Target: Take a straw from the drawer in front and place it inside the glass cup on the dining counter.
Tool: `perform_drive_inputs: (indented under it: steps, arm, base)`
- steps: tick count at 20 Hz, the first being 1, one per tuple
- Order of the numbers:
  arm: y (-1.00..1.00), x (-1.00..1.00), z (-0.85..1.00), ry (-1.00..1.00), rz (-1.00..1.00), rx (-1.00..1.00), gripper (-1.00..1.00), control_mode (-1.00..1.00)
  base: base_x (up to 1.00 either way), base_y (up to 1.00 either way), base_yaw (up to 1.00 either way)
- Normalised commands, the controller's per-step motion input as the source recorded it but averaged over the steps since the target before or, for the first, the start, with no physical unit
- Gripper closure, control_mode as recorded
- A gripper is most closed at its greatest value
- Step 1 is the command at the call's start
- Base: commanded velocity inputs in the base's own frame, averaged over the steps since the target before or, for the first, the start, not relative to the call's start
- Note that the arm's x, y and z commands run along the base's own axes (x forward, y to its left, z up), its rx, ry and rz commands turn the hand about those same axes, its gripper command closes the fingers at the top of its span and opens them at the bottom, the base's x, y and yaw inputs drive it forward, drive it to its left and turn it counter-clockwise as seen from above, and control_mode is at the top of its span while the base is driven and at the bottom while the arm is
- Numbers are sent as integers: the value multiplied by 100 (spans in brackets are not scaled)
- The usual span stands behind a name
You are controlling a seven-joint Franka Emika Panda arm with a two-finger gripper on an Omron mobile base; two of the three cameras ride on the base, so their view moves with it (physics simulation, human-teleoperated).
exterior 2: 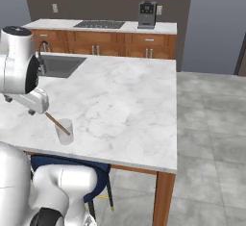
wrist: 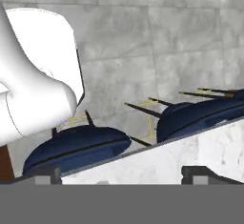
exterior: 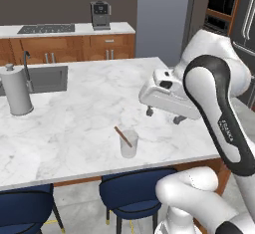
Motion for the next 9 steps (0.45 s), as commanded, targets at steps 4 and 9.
perform_drive_inputs:
  steps: [4, 9]
  arm:
    - [0, -72, 1, -28, 0, -5, -100, -100]
    - [0, -15, 0, -4, 0, -1, -100, -100]
  base:
    - [0, 0, 0]
    - [0, 0, 0]
